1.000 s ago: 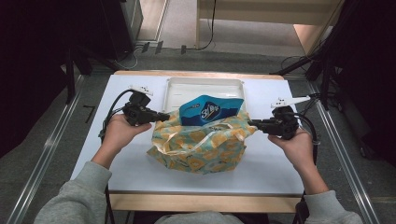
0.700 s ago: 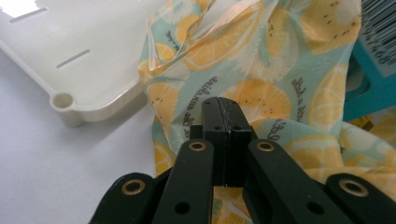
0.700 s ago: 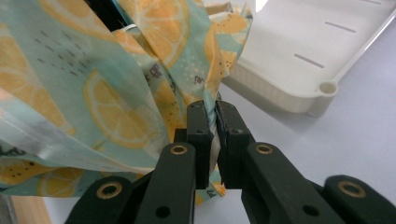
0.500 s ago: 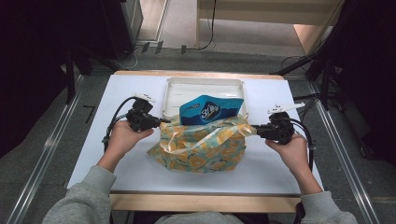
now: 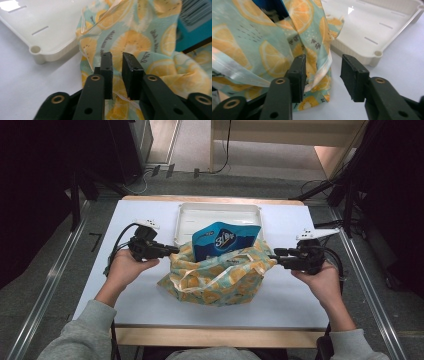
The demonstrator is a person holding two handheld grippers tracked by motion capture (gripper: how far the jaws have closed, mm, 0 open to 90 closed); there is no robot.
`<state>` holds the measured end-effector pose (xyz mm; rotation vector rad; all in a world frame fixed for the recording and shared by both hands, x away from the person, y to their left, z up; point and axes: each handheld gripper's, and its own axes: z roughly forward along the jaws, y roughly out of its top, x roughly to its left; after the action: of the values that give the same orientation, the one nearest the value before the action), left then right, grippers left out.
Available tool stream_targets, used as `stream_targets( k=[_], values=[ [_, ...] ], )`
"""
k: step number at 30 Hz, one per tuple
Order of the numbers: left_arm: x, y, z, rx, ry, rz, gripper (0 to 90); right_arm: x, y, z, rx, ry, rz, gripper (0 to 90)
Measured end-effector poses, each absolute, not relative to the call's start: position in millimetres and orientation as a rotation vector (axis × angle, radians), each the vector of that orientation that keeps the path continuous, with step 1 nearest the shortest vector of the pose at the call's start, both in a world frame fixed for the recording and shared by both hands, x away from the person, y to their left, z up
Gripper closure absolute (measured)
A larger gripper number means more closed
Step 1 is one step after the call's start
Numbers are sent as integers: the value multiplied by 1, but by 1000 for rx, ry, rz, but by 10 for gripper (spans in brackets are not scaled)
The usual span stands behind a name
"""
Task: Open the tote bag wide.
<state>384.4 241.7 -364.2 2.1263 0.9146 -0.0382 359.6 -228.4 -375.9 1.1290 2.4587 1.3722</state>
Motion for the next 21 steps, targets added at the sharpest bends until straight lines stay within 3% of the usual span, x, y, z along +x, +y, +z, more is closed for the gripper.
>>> stream_targets(
  k=[8, 21],
  values=[
    [376, 252, -333, 2099, 884, 9, 590, 352, -242, -341, 1077, 2410, 1422, 473],
    [353, 231, -297, 2099, 765, -22, 610, 345, -226, -293, 977, 2423, 1459, 622]
  ],
)
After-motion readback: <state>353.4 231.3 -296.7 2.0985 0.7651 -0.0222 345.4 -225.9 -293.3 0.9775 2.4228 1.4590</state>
